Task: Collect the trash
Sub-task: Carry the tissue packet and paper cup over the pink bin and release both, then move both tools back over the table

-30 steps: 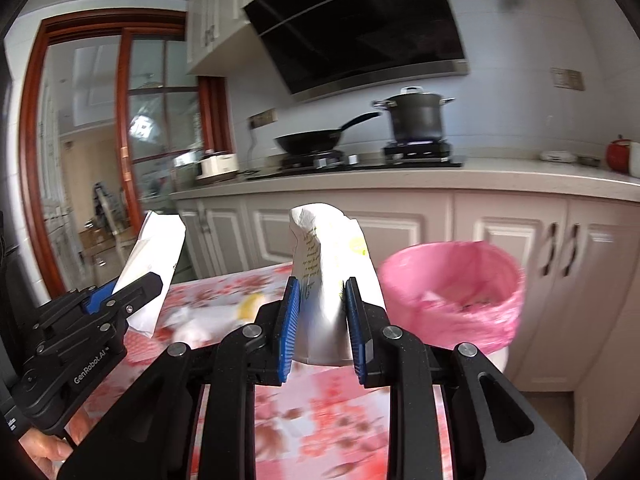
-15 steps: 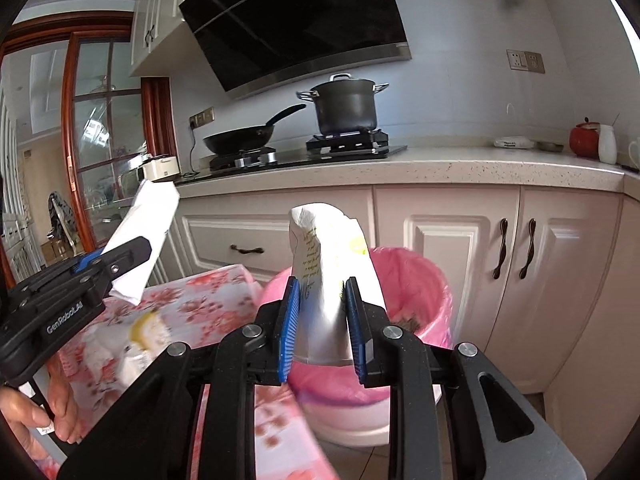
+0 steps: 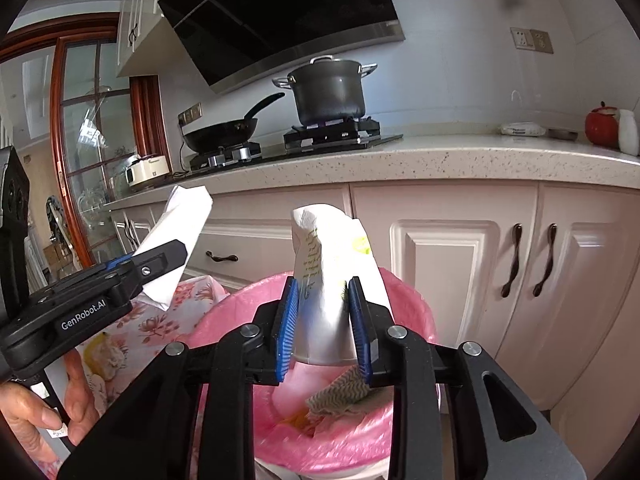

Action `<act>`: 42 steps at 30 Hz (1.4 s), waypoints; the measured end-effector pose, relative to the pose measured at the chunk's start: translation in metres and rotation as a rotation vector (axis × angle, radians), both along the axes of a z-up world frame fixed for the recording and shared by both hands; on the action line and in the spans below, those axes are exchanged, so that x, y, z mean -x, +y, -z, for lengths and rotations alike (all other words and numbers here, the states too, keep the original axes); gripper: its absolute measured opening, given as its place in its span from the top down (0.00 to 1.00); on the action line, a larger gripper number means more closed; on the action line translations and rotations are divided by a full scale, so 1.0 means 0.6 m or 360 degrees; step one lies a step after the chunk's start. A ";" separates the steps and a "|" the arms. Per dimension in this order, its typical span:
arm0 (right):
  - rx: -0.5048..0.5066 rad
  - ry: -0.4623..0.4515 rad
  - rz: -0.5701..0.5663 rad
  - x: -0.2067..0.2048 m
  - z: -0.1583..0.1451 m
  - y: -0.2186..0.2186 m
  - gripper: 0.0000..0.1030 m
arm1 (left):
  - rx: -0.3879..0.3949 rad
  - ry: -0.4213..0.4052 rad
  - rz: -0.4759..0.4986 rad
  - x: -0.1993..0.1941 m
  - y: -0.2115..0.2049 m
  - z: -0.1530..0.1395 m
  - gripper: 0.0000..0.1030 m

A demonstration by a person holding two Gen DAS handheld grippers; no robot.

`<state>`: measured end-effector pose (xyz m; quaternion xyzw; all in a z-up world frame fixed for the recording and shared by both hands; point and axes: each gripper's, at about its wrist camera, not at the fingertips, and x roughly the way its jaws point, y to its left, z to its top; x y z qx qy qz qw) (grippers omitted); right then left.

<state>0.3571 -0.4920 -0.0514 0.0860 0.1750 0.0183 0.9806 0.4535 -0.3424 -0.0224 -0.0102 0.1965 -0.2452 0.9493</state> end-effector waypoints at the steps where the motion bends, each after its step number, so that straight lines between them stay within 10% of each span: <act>1: 0.0000 0.0017 -0.0008 -0.009 0.004 -0.003 0.73 | 0.0007 0.0006 -0.0003 -0.002 0.000 0.003 0.63; 11: -0.0028 0.0034 0.0031 0.006 0.021 -0.018 0.50 | -0.0024 0.0028 -0.0077 -0.007 0.025 0.023 0.47; 19: 0.0029 0.0072 -0.0022 0.066 -0.008 0.033 0.38 | -0.0074 0.0036 -0.0209 0.062 0.101 0.021 0.07; 42: 0.0039 0.0152 -0.0399 0.174 -0.015 0.343 0.20 | -0.0140 -0.0016 -0.0723 0.343 0.468 0.019 0.05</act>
